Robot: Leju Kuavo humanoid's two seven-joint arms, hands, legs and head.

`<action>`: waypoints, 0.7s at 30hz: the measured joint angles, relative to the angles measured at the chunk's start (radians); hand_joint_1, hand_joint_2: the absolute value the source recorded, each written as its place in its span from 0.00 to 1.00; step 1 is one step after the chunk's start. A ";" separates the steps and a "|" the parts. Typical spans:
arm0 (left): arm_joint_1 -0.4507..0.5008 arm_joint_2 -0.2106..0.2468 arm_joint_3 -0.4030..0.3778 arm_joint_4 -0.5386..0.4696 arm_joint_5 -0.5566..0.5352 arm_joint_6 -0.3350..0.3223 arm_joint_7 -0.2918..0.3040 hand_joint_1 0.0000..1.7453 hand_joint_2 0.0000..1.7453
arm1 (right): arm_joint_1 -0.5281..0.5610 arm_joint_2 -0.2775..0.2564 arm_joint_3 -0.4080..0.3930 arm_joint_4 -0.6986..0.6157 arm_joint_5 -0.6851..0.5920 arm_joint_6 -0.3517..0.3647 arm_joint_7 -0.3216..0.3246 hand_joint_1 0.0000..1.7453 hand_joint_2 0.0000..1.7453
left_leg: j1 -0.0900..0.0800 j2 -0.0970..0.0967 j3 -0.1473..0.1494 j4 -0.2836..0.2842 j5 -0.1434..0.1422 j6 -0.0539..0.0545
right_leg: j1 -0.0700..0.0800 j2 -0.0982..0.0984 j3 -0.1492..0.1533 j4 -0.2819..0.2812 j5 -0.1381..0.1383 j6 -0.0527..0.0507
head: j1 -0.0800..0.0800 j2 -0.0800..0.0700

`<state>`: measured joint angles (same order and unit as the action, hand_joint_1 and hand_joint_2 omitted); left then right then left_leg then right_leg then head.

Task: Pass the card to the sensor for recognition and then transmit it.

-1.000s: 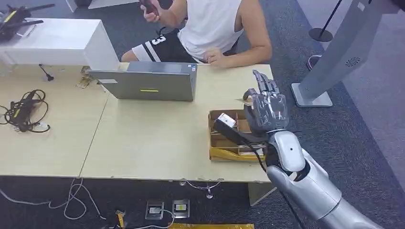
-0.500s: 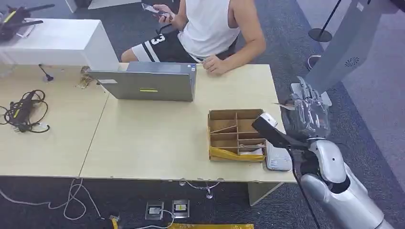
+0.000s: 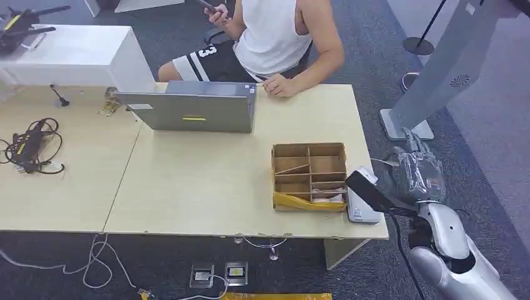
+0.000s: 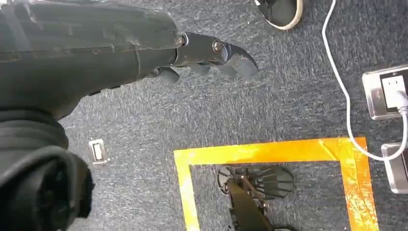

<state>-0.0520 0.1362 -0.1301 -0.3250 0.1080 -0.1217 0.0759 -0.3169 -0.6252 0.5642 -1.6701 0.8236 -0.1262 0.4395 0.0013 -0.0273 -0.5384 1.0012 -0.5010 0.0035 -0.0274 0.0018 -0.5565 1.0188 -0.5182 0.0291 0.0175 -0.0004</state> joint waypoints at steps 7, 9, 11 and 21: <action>0.000 0.005 -0.001 0.003 0.011 0.000 0.000 0.00 0.00 | 0.024 -0.005 0.004 0.005 -0.027 0.066 0.005 1.00 1.00 | 0.000 0.000 -0.001 0.000 0.000 0.000 | 0.000 0.000 0.000 0.000 0.000 0.000 | 0.000 0.000; 0.000 0.006 -0.001 0.003 0.018 0.000 0.001 0.00 0.00 | 0.030 -0.005 0.008 0.010 -0.037 0.079 0.004 1.00 1.00 | 0.000 0.000 -0.001 0.000 0.000 0.000 | 0.000 0.000 0.000 0.000 0.000 0.000 | 0.000 0.000; 0.000 0.006 -0.001 0.003 0.023 0.000 0.003 0.00 0.00 | 0.032 -0.005 0.015 0.023 -0.051 0.092 0.003 1.00 1.00 | 0.000 0.000 -0.001 0.000 0.000 0.000 | 0.000 0.000 0.000 0.000 0.000 0.000 | 0.000 0.000; 0.001 0.006 -0.001 0.003 0.043 0.000 0.004 0.00 0.00 | 0.046 0.003 0.060 0.095 -0.098 0.121 0.008 1.00 1.00 | 0.000 0.000 -0.001 0.000 0.000 0.000 | 0.000 0.000 0.000 0.000 0.000 0.000 | 0.000 0.000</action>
<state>-0.0509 0.1423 -0.1312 -0.3220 0.1507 -0.1217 0.0801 -0.2707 -0.6222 0.6237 -1.5751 0.7255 -0.0053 0.4471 0.0013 -0.0277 -0.5392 1.0010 -0.5010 0.0035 -0.0274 0.0013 -0.5566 1.0189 -0.5183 0.0290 0.0176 -0.0004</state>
